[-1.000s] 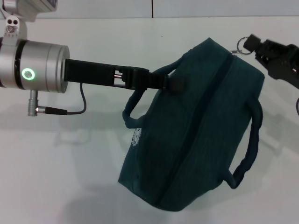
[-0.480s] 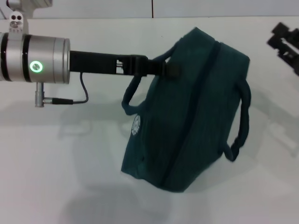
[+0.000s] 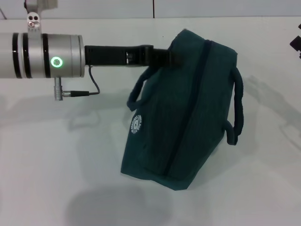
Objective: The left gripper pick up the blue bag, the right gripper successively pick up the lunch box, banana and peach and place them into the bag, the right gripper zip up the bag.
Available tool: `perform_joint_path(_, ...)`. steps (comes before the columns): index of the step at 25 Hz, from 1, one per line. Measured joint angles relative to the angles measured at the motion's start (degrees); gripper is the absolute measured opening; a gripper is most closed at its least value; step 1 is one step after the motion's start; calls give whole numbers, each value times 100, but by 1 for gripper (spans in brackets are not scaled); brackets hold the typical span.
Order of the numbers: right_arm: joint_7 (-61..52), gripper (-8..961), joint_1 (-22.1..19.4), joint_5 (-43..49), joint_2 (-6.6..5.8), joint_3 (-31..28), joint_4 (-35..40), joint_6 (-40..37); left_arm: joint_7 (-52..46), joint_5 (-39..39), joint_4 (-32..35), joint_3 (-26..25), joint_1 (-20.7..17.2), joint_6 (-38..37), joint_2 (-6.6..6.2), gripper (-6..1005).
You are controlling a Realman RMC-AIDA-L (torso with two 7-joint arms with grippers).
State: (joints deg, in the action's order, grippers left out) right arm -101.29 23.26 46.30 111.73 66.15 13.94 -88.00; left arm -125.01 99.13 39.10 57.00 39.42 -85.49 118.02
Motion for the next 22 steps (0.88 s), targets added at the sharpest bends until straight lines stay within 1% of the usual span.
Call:
perform_joint_path(2,74,872,-3,1,-1,5,0,-67,338,-184,-5,-18,-46,153,48,105)
perform_joint_path(6,342,870,14,3,-3,37,7,-295,615,-382,-7,-119,-91,190,84,140)
perform_joint_path(13,588,868,59,138,-83,61,113,-856,976,-670,-17,-136,-107,122,91,397)
perform_joint_path(16,850,868,65,321,-68,73,354,-1165,1048,-738,22,-136,-96,23,53,498)
perform_joint_path(17,913,868,69,413,-54,75,443,-1246,1116,-786,36,-138,-85,-28,21,532)
perform_joint_path(19,1053,867,90,605,-21,68,599,-1363,1245,-948,53,-137,-90,-118,-16,768)
perform_joint_path(22,1349,867,106,692,21,47,640,-1407,1324,-1235,56,-137,-113,-286,-83,826)
